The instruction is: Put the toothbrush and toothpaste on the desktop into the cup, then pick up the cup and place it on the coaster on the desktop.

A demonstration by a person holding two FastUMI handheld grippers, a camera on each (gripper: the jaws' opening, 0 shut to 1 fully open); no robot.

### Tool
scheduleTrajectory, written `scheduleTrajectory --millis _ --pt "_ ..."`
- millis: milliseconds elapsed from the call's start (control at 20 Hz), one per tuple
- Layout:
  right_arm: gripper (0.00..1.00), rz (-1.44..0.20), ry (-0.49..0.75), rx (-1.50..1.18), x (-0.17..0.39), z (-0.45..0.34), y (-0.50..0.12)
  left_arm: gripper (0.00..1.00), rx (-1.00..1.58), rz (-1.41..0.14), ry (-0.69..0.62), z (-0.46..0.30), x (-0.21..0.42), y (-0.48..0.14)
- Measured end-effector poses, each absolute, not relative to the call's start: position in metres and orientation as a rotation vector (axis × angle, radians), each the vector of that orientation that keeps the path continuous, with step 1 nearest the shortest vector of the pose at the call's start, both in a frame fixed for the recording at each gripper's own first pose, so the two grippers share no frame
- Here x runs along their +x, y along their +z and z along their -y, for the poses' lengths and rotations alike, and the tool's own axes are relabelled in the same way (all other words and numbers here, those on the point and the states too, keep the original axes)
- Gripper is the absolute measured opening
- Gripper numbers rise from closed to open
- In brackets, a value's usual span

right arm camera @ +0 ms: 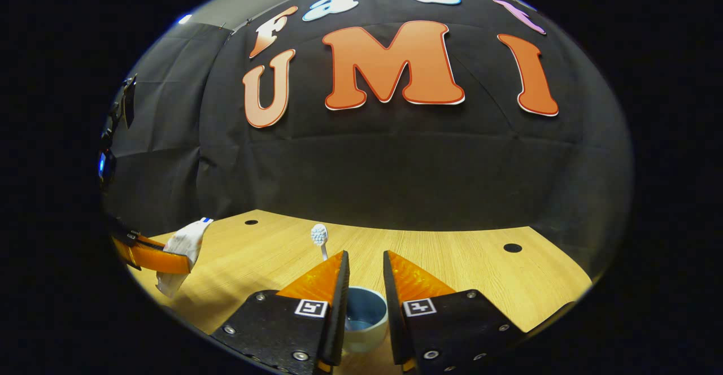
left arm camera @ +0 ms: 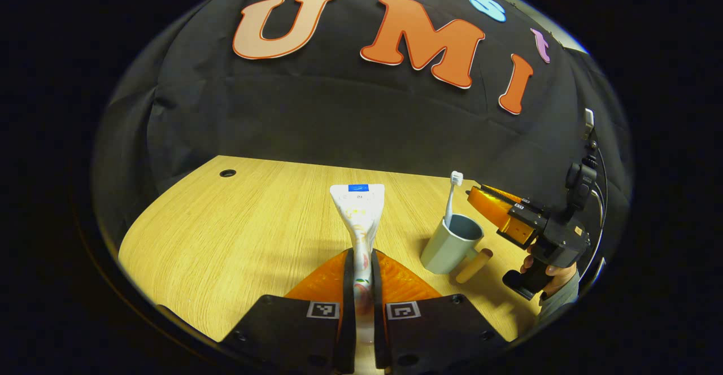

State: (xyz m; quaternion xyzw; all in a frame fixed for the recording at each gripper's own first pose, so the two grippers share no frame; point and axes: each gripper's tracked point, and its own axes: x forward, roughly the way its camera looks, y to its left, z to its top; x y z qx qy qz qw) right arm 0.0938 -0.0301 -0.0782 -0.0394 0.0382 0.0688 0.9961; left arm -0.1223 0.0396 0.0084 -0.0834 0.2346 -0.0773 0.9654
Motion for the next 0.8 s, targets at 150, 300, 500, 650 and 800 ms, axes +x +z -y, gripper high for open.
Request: scheduleTrajectory --millis 150,300,500,650,800 --pt "0.45 -0.123 0.143 -0.047 0.084 0.033 -0.083 0.16 -0.178 -0.455 -0.195 -0.016 -0.104 0.011" --pt "0.46 -0.132 0.163 0.024 0.078 0.033 -0.079 0.16 -0.175 -0.425 -0.224 -0.008 -0.100 0.018" --pt "0.46 -0.116 0.133 0.027 0.070 0.047 -0.077 0.17 -0.179 -0.411 -0.241 0.004 -0.100 0.022" --pt "0.46 -0.104 0.111 0.007 0.066 0.057 -0.075 0.16 -0.182 -0.386 -0.251 0.012 -0.097 0.026" --pt "0.52 -0.083 0.095 0.005 0.061 0.066 -0.069 0.16 -0.179 -0.353 -0.270 0.023 -0.092 0.032"
